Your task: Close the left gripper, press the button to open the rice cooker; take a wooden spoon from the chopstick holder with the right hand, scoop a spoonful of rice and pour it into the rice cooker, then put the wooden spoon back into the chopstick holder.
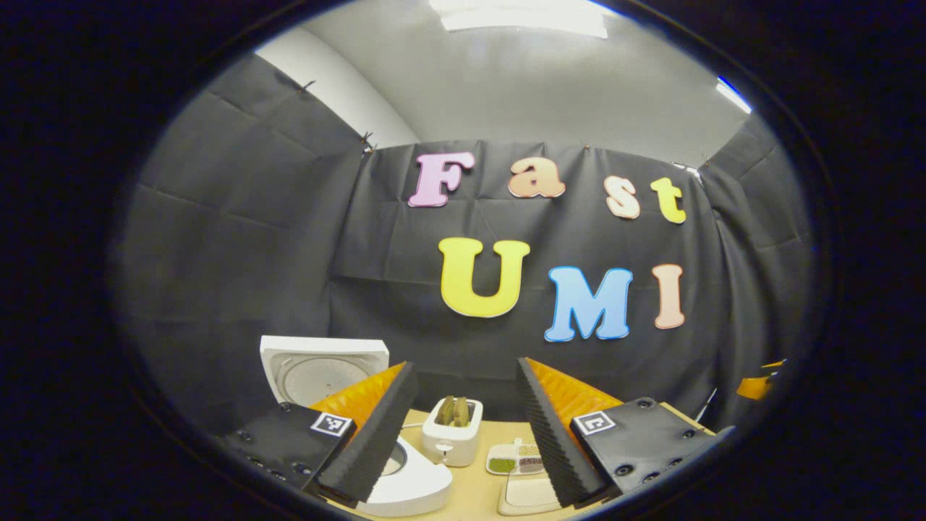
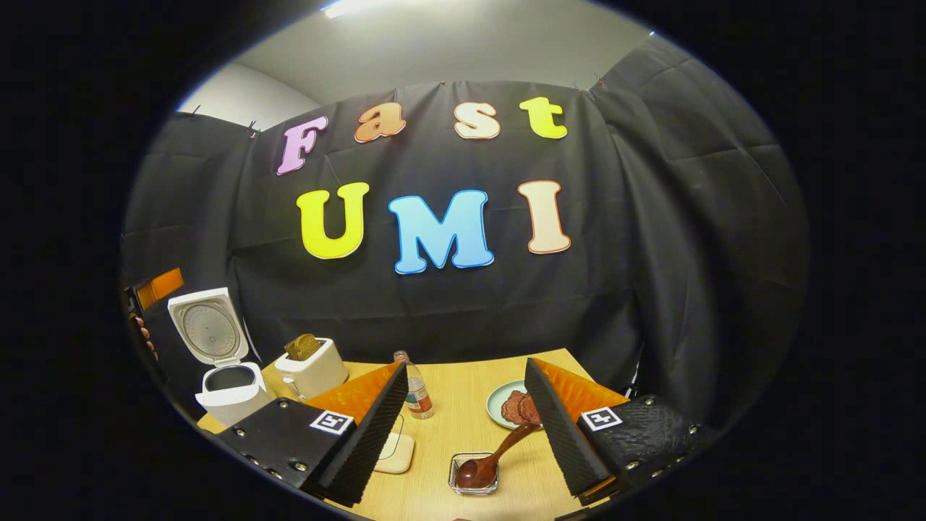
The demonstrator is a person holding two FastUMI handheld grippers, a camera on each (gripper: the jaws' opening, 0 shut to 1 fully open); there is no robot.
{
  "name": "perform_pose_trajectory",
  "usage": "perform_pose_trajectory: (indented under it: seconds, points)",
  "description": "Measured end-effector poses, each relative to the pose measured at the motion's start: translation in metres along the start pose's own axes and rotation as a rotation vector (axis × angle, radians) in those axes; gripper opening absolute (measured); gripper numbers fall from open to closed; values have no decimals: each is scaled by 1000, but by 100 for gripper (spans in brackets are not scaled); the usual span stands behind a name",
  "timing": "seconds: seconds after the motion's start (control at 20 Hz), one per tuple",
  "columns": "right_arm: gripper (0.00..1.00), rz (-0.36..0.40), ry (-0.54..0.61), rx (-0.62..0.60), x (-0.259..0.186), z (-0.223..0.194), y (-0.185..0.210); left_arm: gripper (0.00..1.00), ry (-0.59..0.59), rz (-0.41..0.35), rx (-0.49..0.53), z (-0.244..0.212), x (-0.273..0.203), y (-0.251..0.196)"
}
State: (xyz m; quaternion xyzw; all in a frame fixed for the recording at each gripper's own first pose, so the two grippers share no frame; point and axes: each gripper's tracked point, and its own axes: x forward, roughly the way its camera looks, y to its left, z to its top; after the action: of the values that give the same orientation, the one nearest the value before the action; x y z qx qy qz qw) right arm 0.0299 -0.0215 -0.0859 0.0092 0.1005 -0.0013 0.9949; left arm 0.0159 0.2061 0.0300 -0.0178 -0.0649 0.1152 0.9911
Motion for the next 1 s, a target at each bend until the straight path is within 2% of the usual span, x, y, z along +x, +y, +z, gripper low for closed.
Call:
perform_pose_trajectory:
  seconds: [0.2,0.45,0.65,1.0]
  points:
    - [98,-3,45,12,4,-17,-13,95,23,-67,10,-7,-13,-40]
    - [98,-21,117,42,20,-45,-34,95,76,-102,-12,-20,-28,-63]
    - [99,-28,182,64,37,-72,-46,94,88,-78,-30,-23,-32,-65]
    - [99,-50,295,128,67,-129,-67,95,132,-71,39,-34,-40,-76]
